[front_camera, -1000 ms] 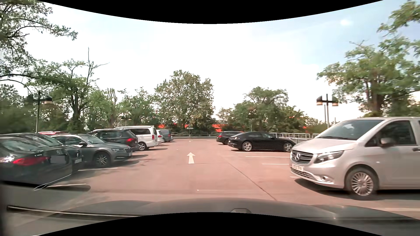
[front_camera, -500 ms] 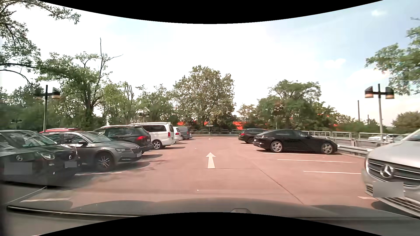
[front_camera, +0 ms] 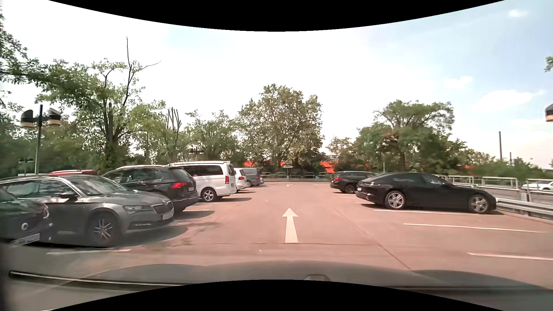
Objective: Follow the waypoints while adhering to traffic rules and regulations
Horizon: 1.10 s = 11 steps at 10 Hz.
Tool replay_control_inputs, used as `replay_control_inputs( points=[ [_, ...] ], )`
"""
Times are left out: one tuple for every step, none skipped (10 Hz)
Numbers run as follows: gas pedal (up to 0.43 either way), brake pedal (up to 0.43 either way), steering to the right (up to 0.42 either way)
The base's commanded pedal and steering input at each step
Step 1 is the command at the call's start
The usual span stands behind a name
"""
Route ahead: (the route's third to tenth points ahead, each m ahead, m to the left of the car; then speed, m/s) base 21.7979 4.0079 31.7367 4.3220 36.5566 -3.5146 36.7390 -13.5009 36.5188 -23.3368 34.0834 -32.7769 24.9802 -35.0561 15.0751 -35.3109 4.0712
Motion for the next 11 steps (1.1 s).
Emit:
replay_control_inputs(
  points=[
    [0.118,0.000,-0.039],
    [0.118,0.000,-0.028],
    [0.118,0.000,-0.020],
    [0.118,0.000,-0.018],
    [0.118,0.000,-0.018],
    [0.118,0.000,-0.017],
    [0.118,0.000,-0.015],
    [0.118,0.000,-0.013],
    [0.118,0.000,-0.012],
    [0.118,0.000,-0.009],
    [0.118,0.000,-0.004]
  ],
)
